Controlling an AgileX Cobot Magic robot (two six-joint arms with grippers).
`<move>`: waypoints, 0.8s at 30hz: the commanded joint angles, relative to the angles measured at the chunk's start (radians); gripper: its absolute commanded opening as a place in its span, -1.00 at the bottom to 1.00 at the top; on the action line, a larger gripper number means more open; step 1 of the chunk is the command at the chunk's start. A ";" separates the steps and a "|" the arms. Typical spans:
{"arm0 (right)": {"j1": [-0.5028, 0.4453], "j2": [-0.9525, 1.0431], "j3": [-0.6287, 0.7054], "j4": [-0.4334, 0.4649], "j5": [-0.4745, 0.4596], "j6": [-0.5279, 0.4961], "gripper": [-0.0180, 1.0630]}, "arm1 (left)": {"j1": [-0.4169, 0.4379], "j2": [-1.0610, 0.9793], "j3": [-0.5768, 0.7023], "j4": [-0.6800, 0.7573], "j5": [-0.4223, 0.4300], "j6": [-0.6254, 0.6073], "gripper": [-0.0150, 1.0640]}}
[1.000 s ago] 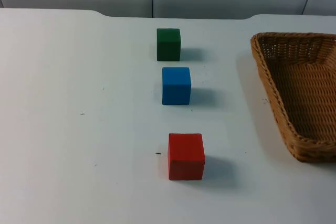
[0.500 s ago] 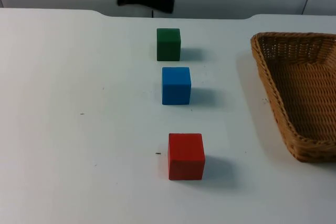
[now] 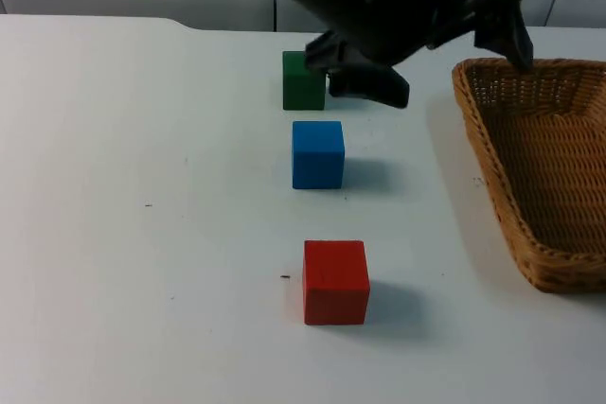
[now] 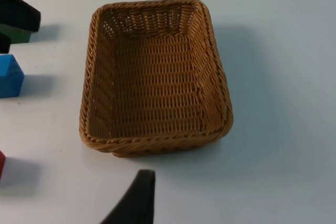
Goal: Pick up the basket with the left hand and place the blue cube into the basket with the right hand.
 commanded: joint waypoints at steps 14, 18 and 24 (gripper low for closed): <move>-0.007 0.003 -0.008 0.052 -0.006 -0.004 0.96 | -0.052 0.203 -0.173 0.227 0.066 -0.291 0.95; -0.007 0.003 -0.008 0.049 -0.005 -0.004 0.96 | -0.066 0.222 -0.173 0.227 0.061 -0.302 0.95; -0.007 0.003 -0.008 0.049 -0.005 -0.004 0.96 | -0.084 0.230 -0.173 0.228 0.030 -0.319 0.95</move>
